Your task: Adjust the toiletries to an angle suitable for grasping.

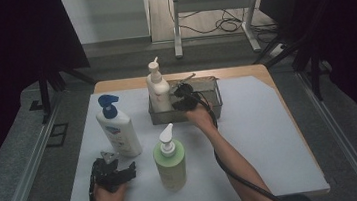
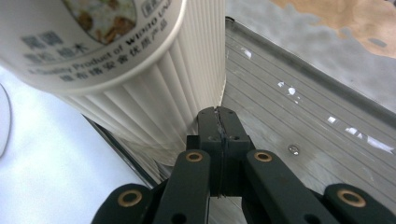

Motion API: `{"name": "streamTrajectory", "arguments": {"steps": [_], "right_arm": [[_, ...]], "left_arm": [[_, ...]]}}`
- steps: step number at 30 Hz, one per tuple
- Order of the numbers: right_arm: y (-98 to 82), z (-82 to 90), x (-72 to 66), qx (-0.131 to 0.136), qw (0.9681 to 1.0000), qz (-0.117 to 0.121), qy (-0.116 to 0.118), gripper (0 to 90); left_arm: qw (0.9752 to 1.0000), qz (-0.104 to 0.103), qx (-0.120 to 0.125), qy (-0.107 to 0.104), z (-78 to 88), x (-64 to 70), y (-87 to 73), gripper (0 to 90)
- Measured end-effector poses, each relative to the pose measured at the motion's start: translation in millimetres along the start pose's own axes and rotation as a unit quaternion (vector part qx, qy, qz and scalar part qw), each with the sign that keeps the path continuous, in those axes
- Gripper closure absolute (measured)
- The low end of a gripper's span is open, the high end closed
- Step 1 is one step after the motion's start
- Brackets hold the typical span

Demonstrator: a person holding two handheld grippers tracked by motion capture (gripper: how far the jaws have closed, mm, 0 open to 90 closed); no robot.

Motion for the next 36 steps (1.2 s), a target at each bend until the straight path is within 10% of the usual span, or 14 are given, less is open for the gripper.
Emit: {"name": "streamTrajectory", "arguments": {"steps": [36], "right_arm": [[7.3, -9.2, -19.7, 0.002, 0.9996, 0.018, 0.02, 89.9]], "left_arm": [[1.0, 0.0, 0.0, 0.0, 0.0, 0.0, 0.0, 13.7]]}}
Point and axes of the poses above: each handheld gripper's, and its own axes: z roughly backward along the jaws, y roughly out of its top, x roughly to its right, the point moved 6 cm from there along -z, roughly forward along the jaws, and after that the axes turned 7 degrees about y, right-handed, at the moved point
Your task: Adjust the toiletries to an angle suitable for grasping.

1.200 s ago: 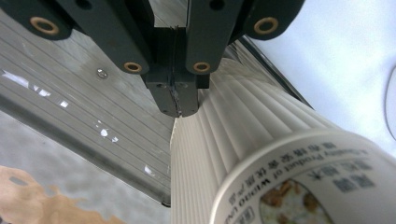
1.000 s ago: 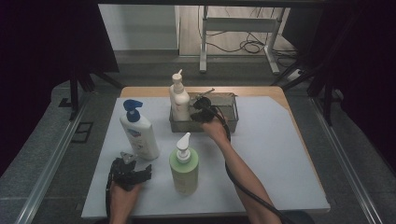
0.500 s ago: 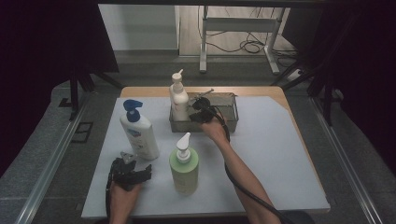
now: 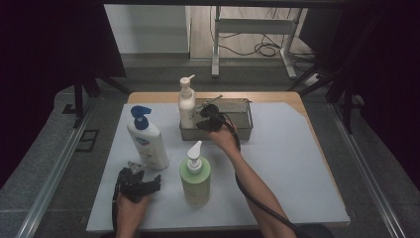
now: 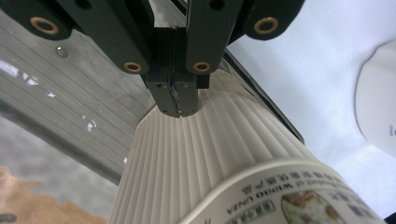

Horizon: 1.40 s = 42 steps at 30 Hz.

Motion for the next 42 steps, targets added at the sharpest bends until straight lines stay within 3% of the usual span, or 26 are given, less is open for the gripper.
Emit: {"name": "streamTrajectory", "arguments": {"steps": [14, 28, 35, 42], "right_arm": [[2.4, 1.0, -1.8, 0.004, 1.0, 0.002, 0.002, 89.7], [1.9, 8.1, 2.8, 0.014, 0.9998, 0.011, -0.006, 78.9], [0.9, 18.8, 5.9, 0.024, 0.9996, 0.012, -0.008, 68.6], [-1.0, 32.7, 5.7, 0.036, 0.9992, 0.019, -0.001, 52.9]], "left_arm": [[1.0, 0.0, 0.0, 0.0, 0.0, 0.1, 0.0, 13.7], [1.0, 0.001, 0.001, 0.0, 0.0, 0.2, 0.0, 13.7], [1.0, 0.0, 0.0, 0.0, 0.0, 0.1, 0.0, 13.7], [1.0, 0.0, 0.0, 0.0, 0.0, 0.1, 0.0, 13.7]]}}
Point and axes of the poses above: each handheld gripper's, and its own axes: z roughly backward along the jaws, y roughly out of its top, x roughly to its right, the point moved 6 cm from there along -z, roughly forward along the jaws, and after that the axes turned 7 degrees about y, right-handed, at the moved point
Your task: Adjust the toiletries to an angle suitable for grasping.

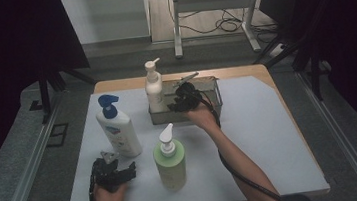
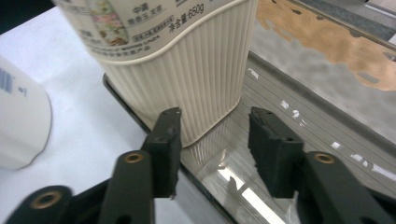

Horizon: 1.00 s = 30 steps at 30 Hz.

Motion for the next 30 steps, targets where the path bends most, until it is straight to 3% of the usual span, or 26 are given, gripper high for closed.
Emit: {"name": "streamTrajectory", "arguments": {"steps": [12, 30], "right_arm": [[-5.4, 19.1, 0.9, 0.014, 0.9998, 0.011, 0.005, 38.4], [-15.1, 42.0, -15.0, 0.011, 0.9989, 0.041, 0.018, 24.3]], "left_arm": [[1.0, 0.0, 0.0, 0.0, -0.1, 0.0, 0.0, 13.7], [1.0, 0.0, 0.001, 0.0, 0.0, 0.2, 0.0, 13.8]]}}
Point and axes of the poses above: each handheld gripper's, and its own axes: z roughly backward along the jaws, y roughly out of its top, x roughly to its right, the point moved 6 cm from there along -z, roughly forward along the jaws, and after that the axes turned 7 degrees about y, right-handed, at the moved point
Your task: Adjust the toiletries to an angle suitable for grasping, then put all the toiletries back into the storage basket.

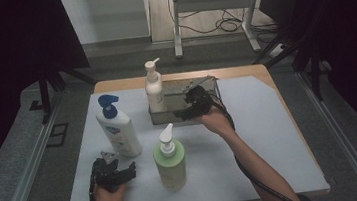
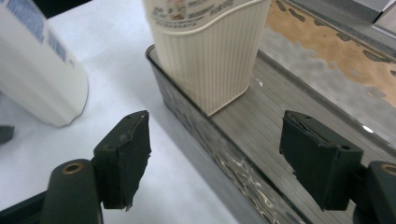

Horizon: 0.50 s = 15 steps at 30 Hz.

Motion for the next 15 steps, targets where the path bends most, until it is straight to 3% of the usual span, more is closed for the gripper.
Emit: {"name": "streamTrajectory", "arguments": {"steps": [15], "right_arm": [[-4.2, 17.2, -18.8, -0.003, 0.9994, 0.036, 0.003, 18.0]], "left_arm": [[1.0, 0.0, 0.0, 0.0, -0.1, 0.0, 0.0, 13.7]]}}
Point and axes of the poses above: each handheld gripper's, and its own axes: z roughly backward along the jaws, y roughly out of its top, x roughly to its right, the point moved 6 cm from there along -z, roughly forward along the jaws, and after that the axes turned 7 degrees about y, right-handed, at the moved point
